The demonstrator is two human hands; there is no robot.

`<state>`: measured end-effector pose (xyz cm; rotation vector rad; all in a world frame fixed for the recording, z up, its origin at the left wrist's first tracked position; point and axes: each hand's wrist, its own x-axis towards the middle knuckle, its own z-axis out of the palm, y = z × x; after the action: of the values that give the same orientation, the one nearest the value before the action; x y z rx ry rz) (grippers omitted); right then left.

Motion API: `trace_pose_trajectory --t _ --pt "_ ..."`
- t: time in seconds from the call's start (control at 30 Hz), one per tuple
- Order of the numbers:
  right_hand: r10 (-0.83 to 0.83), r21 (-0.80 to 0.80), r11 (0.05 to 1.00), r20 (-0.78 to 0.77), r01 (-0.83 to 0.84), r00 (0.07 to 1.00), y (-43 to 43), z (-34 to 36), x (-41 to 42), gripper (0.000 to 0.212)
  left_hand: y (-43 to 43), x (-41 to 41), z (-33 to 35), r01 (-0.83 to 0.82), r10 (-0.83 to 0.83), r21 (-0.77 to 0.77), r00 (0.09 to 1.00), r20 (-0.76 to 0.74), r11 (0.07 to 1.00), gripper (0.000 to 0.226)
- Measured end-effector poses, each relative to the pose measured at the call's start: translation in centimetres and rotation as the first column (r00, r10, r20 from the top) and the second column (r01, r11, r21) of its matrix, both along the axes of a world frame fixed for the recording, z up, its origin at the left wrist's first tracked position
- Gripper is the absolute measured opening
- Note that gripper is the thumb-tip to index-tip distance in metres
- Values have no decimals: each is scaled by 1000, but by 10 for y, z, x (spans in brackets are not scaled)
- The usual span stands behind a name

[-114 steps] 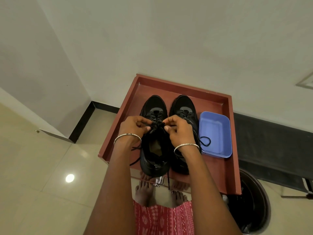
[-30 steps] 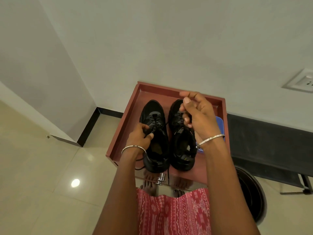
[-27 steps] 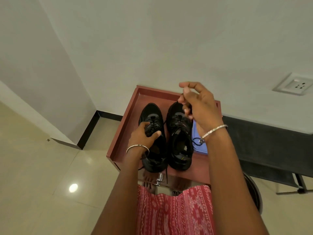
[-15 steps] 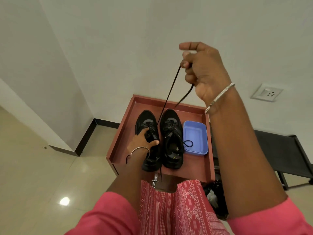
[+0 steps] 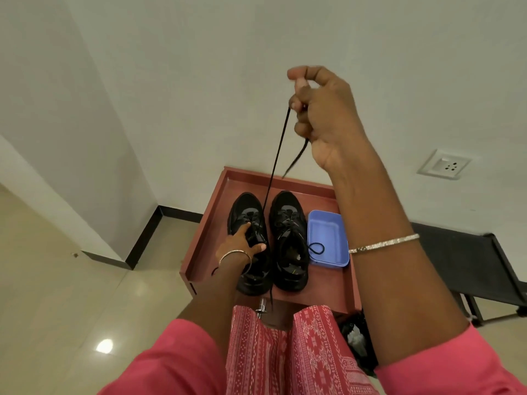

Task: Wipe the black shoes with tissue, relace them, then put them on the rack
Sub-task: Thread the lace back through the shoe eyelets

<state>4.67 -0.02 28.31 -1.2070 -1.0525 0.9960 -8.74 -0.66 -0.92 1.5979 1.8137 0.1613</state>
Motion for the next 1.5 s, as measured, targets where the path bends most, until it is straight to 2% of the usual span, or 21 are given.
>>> trace_pose_trajectory --t 0.07,0.17,0.23,0.37,0.5,0.57,0.63,0.77,0.87,1.0,1.27,1.4,1.5 --pt "9 -6 1000 69 -8 998 -9 -12 3 22 6 -13 17 33 -24 -96 996 86 995 78" --pt "2 -10 1000 187 0 982 -27 -49 4 23 8 -35 54 31 -29 -261 1000 11 965 39" --pt "-15 -54 998 297 32 955 -41 -83 1 22 10 -49 75 11 8 -329 998 57 944 36" --pt "26 -211 972 526 101 850 -62 -161 -11 34 14 -58 108 -95 190 -284 925 329 954 40" --pt "188 -419 892 682 167 707 -67 -239 -32 47 3 -46 143 -12 146 -272 865 480 962 37" --pt "266 -499 848 692 178 671 -69 -256 -47 42 1 -42 146 39 110 -266 847 521 963 34" --pt "300 -553 809 680 200 668 -68 -266 -59 57 3 -41 146 60 105 -261 811 575 963 34" --pt "257 -518 813 730 267 634 -58 -283 -84 73 12 -38 164 111 -6 -137 798 602 984 33" --pt "211 -489 796 778 358 592 -47 -290 -93 84 21 -35 189 131 -116 2 872 476 991 34" --pt "213 -452 783 840 427 499 -37 -294 -98 101 27 -35 229 107 -135 83 857 498 991 38" --pt "216 -395 820 884 414 415 -31 -295 -92 78 28 -48 291 23 -193 347 865 462 937 38" --pt "185 -359 852 888 382 420 -34 -307 -80 67 28 -53 301 -28 -200 424 853 483 905 40" --pt "164 -351 856 881 380 444 -34 -313 -78 64 32 -52 304 -147 -139 432 814 564 890 41"
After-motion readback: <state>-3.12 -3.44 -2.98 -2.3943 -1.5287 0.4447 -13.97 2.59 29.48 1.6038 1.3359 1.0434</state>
